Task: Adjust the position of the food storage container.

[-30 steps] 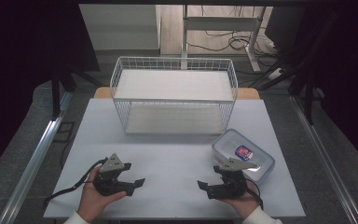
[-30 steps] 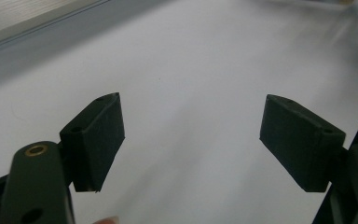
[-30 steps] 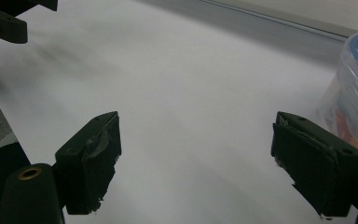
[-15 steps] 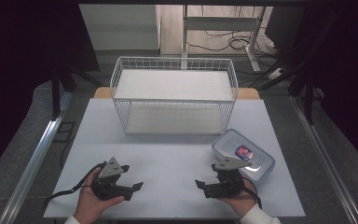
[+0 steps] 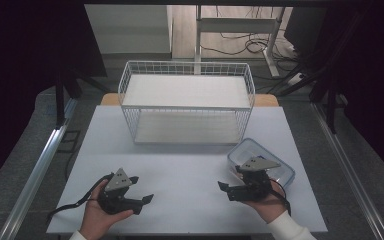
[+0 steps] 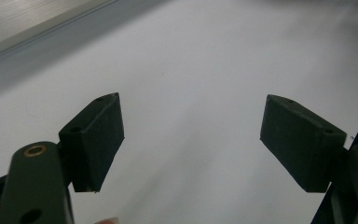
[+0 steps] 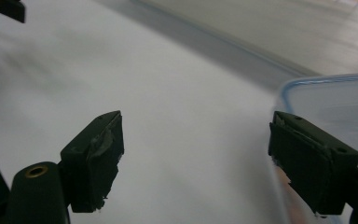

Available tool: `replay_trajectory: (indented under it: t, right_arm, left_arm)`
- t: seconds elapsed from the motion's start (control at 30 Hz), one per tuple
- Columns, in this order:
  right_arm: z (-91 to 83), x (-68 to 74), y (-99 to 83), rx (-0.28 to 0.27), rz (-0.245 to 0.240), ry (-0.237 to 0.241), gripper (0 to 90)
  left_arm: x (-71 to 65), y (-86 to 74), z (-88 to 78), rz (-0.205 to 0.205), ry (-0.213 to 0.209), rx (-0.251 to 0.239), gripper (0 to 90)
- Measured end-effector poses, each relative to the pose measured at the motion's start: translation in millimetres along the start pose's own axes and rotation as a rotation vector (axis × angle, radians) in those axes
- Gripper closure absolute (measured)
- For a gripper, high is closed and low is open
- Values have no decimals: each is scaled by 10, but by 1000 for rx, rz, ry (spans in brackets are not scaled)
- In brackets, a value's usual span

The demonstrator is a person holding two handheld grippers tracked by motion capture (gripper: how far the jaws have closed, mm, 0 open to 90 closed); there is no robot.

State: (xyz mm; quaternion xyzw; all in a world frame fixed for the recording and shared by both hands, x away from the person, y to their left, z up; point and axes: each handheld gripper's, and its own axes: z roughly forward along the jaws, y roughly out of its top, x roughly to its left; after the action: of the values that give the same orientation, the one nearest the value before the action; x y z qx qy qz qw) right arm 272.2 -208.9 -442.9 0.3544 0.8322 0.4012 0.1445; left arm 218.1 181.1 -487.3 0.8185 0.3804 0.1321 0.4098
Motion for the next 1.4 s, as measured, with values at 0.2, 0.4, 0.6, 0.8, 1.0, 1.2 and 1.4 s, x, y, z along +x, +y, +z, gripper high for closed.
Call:
replay_trajectory:
  t: [0.2, 0.4, 0.6, 0.8, 1.0, 1.2, 1.4]
  right_arm:
    - [-114, -220, 140, 9, 22, -65, 257]
    - [-74, -545, 257, 54, 20, -80, 349]
    - [-4, -868, 324, 70, 56, -151, 472]
    - [27, -1015, 442, 99, 25, -166, 651]
    - [11, -1145, 464, 154, -11, -186, 791]
    - [95, -1424, 430, 201, 6, -238, 886]
    - [248, -1628, 380, 250, 12, -295, 888]
  left_arm:
    - [5, 10, -26, -10, 3, -14, 213]
    - [15, 11, -21, -5, 10, -10, 212]
    - [14, 12, -19, -7, 7, -11, 212]
    - [16, 10, -47, -6, 13, -16, 212]
    - [13, 6, -55, 0, 10, -13, 212]
    - [28, 13, -39, 3, 20, -9, 212]
    - [37, 10, -8, 12, 34, 2, 212]
